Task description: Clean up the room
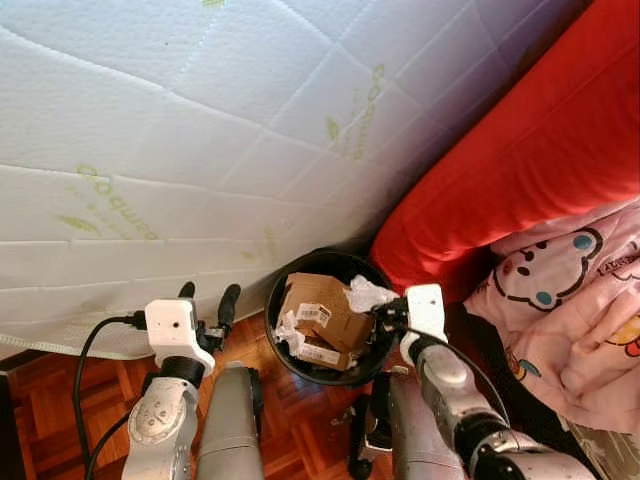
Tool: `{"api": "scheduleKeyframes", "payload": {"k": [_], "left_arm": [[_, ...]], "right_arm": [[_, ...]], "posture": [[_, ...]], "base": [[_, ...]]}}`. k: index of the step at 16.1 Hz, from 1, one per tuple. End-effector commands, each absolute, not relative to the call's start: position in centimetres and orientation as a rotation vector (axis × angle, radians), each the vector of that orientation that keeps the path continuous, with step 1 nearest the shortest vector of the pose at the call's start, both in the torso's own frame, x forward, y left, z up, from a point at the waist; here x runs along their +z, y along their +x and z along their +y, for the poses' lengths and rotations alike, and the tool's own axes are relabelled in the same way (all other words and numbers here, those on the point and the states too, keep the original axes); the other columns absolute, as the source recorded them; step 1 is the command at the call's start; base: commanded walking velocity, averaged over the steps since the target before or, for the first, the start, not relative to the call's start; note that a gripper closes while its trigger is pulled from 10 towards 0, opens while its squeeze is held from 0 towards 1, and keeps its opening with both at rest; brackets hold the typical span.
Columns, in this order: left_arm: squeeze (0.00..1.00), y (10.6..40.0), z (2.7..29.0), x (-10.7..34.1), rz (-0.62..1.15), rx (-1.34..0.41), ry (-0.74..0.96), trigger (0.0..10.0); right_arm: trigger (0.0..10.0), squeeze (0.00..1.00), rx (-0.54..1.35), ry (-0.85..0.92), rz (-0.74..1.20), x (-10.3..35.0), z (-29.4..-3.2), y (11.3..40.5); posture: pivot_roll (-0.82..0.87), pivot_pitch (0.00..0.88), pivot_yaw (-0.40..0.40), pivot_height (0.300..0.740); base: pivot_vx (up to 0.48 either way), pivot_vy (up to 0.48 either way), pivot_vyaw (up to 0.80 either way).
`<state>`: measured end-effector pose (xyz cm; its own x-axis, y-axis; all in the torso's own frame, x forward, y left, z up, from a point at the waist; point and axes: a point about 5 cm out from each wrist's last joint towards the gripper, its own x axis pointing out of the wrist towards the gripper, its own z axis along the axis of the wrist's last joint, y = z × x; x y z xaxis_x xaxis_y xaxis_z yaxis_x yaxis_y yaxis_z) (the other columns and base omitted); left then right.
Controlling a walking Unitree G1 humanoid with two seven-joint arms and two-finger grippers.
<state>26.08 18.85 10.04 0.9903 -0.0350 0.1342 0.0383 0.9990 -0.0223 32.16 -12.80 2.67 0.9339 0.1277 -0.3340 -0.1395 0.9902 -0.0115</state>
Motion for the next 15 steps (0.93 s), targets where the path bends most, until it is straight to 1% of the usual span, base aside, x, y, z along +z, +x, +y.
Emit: {"api": "scheduleKeyframes", "payload": {"k": [1,6,9,12,15], "left_arm": [[0.0,25.5,19.0,9.3,-0.094,-0.028,-0.03,10.0],[0.0,25.5,18.8,9.4,-0.09,-0.035,-0.033,10.0],[0.0,25.5,18.8,9.5,-0.088,-0.035,-0.031,10.0],[0.0,25.5,18.7,9.5,-0.086,-0.039,-0.032,10.0],[0.0,25.5,18.7,9.5,-0.086,-0.04,-0.033,10.0]], "right_arm": [[10.0,1.0,0.124,-0.039,0.405,1.2,-13.3,31.0],[10.0,1.0,0.132,-0.036,0.446,0.6,-13.2,30.5],[10.0,1.0,0.134,0.072,0.508,-0.1,-13.0,30.0],[10.0,1.0,0.143,0.089,0.518,-0.3,-12.9,29.9],[10.0,1.0,0.154,0.144,0.528,-0.3,-12.8,29.9]], "posture": [[0.23,0.44,-0.079,0.63],[0.24,0.442,-0.078,0.63],[0.24,0.442,-0.078,0.63],[0.24,0.442,-0.077,0.63],[0.24,0.441,-0.076,0.63]], "base": [[0.0,0.0,0.0],[0.0,0.0,0.0],[0.0,0.0,0.0],[0.0,0.0,0.0],[0.0,0.0,0.0]]}}
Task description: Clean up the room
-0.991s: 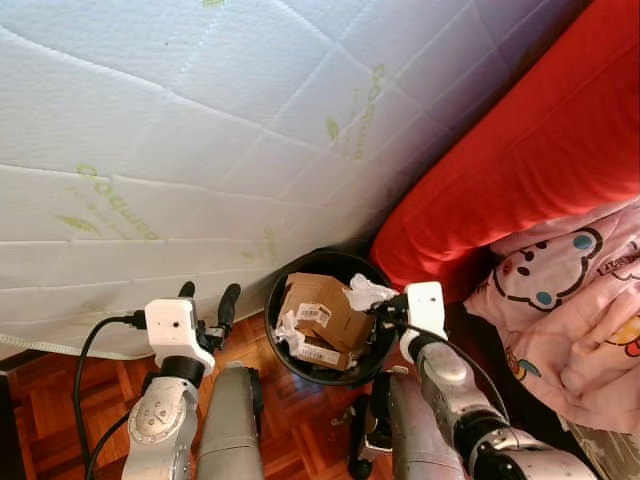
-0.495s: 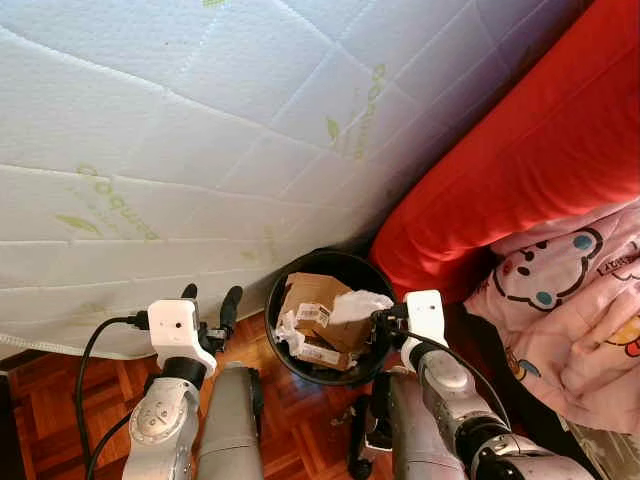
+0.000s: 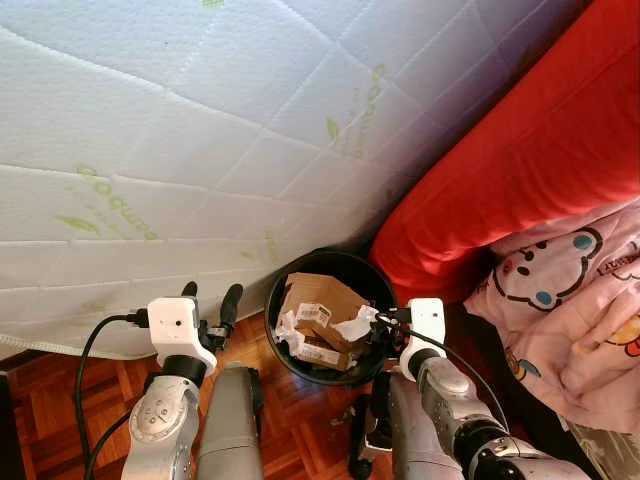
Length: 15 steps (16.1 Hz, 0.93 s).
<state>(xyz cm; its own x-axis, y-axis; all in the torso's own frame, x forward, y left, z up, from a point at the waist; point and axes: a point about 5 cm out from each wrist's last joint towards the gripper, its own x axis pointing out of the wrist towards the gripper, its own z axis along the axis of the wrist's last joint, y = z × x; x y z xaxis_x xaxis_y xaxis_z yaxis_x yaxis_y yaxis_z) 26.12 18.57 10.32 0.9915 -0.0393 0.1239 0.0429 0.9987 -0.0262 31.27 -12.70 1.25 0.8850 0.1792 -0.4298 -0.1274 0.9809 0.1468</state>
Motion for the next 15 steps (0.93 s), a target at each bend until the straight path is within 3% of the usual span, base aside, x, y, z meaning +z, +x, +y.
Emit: {"api": "scheduleKeyframes", "payload": {"k": [1,2,7,9,11,12,13,15], "left_arm": [[0.0,25.5,18.6,9.5,-0.086,-0.04,-0.032,10.0],[0.0,25.5,18.6,9.6,-0.086,-0.04,-0.032,10.0],[0.0,25.5,18.6,9.6,-0.083,-0.04,-0.033,10.0],[0.0,25.5,18.6,9.6,-0.083,-0.039,-0.034,10.0],[0.0,25.5,18.5,9.5,-0.079,-0.04,-0.035,10.0],[0.0,25.5,18.5,9.4,-0.077,-0.041,-0.036,10.0],[0.0,25.5,18.4,9.3,-0.074,-0.043,-0.036,10.0],[0.0,25.5,18.7,8.1,-0.018,-0.043,-0.039,10.0]], "right_arm": [[10.0,1.0,0.153,0.072,0.505,0.0,-13.0,30.1],[10.0,1.0,0.177,-0.073,0.469,0.3,-13.0,30.3],[10.0,1.0,0.105,-0.132,0.436,0.8,-13.8,30.7],[10.0,1.0,0.138,-0.024,0.516,-0.1,-13.2,30.1],[10.0,1.0,0.149,-0.066,0.536,-0.5,-13.2,29.8],[10.0,0.71,0.141,-0.081,0.543,-0.6,-13.3,29.7],[10.0,0.0,0.135,-0.068,0.544,-0.6,-13.3,29.6],[10.0,0.0,0.132,-0.038,0.568,-1.2,-13.5,29.1]], "posture": [[0.24,0.441,-0.076,0.63],[0.24,0.441,-0.076,0.63],[0.24,0.443,-0.078,0.63],[0.24,0.445,-0.079,0.63],[0.24,0.445,-0.08,0.63],[0.24,0.445,-0.08,0.63],[0.24,0.444,-0.081,0.63],[0.24,0.428,-0.082,0.63]], "base": [[0.0,0.0,0.0],[0.0,0.0,0.0],[0.0,0.0,0.0],[0.0,0.0,0.0],[0.0,0.0,0.0],[0.0,0.0,0.0],[0.0,0.0,0.0],[0.0,0.0,0.0]]}}
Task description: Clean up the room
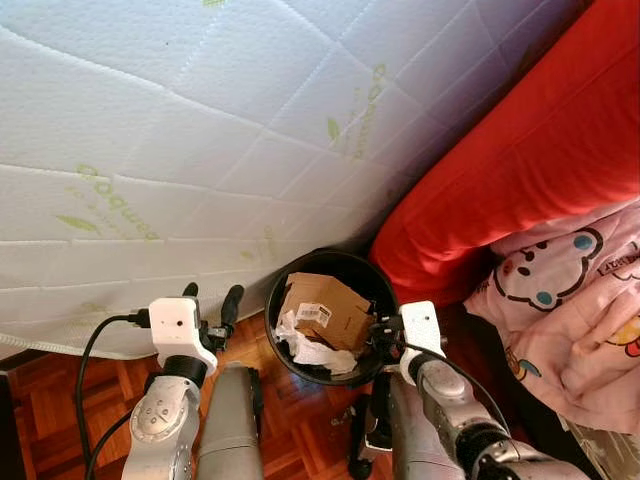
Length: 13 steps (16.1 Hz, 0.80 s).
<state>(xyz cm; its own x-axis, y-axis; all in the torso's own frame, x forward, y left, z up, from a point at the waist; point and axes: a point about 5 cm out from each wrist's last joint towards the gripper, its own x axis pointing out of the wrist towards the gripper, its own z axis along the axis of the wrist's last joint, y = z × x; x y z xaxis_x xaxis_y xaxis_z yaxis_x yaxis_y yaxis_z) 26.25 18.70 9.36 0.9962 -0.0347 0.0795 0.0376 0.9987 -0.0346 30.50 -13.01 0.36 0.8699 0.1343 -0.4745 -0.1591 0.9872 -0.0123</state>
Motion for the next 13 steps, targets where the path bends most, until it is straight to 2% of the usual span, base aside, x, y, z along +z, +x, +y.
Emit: {"api": "scheduleKeyframes", "payload": {"k": [1,2,5,8,11,13], "left_arm": [[0.0,25.4,19.3,6.8,0.032,-0.01,-0.059,10.0],[0.0,25.4,19.7,5.8,0.068,0.001,-0.052,10.0],[0.0,25.0,20.9,2.1,0.225,0.052,-0.065,10.0],[0.0,24.1,20.9,-0.9,0.367,0.065,-0.068,10.0],[0.0,24.5,21.5,-1.9,0.443,0.076,-0.047,10.0],[0.0,24.9,21.8,-2.2,0.476,0.085,-0.033,10.0]], "right_arm": [[10.0,0.0,0.134,-0.012,0.586,-1.6,-13.7,28.6],[10.0,0.0,0.129,0.019,0.573,-1.7,-14.0,28.5],[10.0,0.0,0.057,0.041,0.595,-2.5,-16.0,27.4],[10.0,0.0,-0.016,0.058,0.625,-3.3,-17.6,26.2],[10.0,0.0,-0.045,0.084,0.626,-3.5,-18.3,25.8],[10.0,0.0,-0.065,0.101,0.629,-3.5,-18.5,25.9]], "posture": [[0.24,0.396,-0.08,0.63],[0.24,0.376,-0.08,0.63],[0.23,0.3,-0.076,0.669],[0.23,0.203,-0.079,0.704],[0.23,0.117,-0.079,0.739],[0.23,0.078,-0.075,0.74]], "base": [[0.0,0.0,0.0],[0.0,0.0,0.0],[0.0,0.0,0.0],[0.0,0.0,0.0],[0.0,0.0,0.0],[0.0,0.0,0.0]]}}
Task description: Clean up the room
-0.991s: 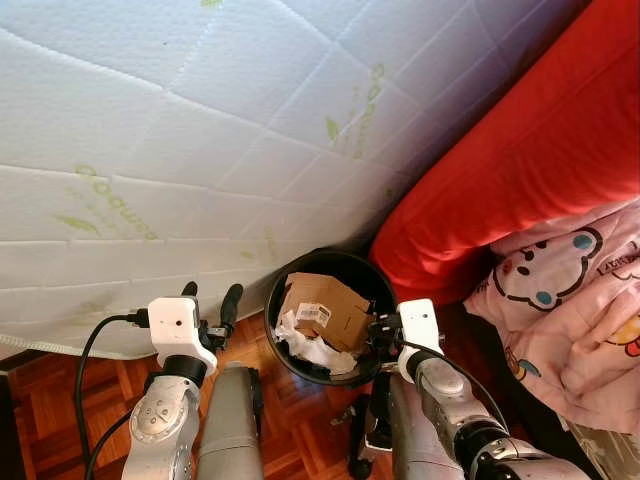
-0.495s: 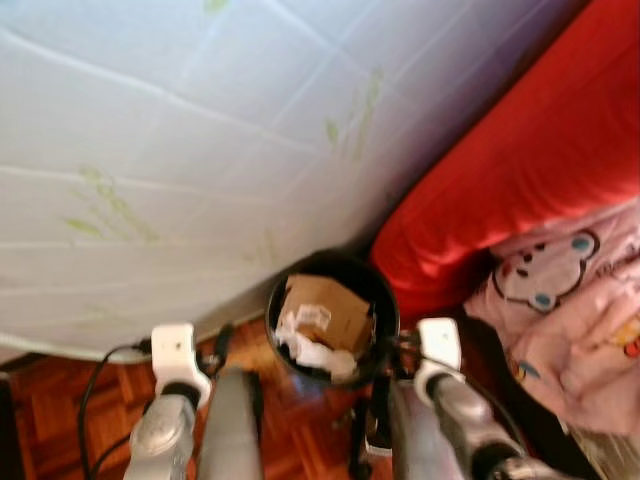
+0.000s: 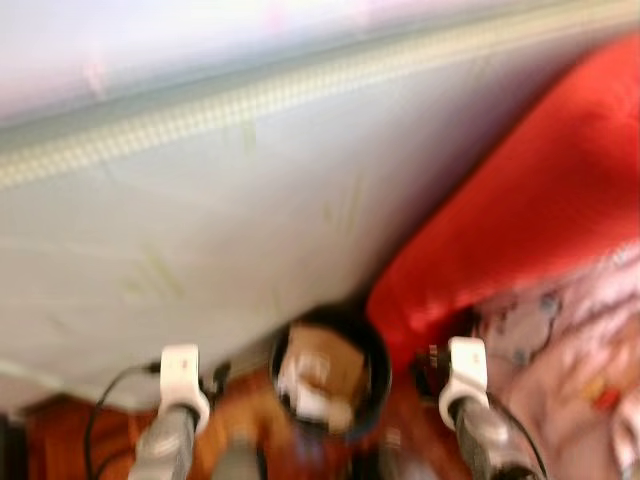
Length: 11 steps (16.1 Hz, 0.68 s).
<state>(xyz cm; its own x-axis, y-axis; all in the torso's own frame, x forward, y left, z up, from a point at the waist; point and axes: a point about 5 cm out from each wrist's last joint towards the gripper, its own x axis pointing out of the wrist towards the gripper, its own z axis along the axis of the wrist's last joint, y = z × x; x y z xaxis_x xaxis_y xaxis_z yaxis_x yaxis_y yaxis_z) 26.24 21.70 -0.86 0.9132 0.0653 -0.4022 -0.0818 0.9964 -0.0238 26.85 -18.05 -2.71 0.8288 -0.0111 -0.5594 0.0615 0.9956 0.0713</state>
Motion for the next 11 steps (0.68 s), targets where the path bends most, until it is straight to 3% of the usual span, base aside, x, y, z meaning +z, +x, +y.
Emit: {"api": "scheduleKeyframes", "payload": {"k": [1,3,7,11], "left_arm": [[0.0,24.8,22.0,-2.4,0.498,0.095,-0.032,10.0],[0.0,23.5,22.3,-3.8,0.584,0.127,-0.059,10.0],[0.0,20.8,21.8,-6.1,0.739,0.15,-0.084,10.0],[0.0,19.7,22.5,-6.7,0.786,0.162,-0.081,10.0]], "right_arm": [[10.0,0.0,-0.072,0.103,0.64,-3.7,-18.5,25.6],[10.0,0.0,-0.097,0.098,0.686,-4.4,-18.8,24.7],[10.0,0.0,-0.169,0.102,0.799,-6.3,-20.8,21.5],[10.0,0.0,-0.233,0.139,0.861,-7.5,-21.1,19.2]], "posture": [[0.23,0.049,-0.074,0.74],[0.21,0.0,-0.077,0.74],[0.18,0.0,-0.08,0.74],[0.14,0.0,-0.042,0.74]], "base": [[0.0,0.0,0.0],[0.0,0.0,0.0],[0.0,0.0,0.0],[0.0,0.0,0.0]]}}
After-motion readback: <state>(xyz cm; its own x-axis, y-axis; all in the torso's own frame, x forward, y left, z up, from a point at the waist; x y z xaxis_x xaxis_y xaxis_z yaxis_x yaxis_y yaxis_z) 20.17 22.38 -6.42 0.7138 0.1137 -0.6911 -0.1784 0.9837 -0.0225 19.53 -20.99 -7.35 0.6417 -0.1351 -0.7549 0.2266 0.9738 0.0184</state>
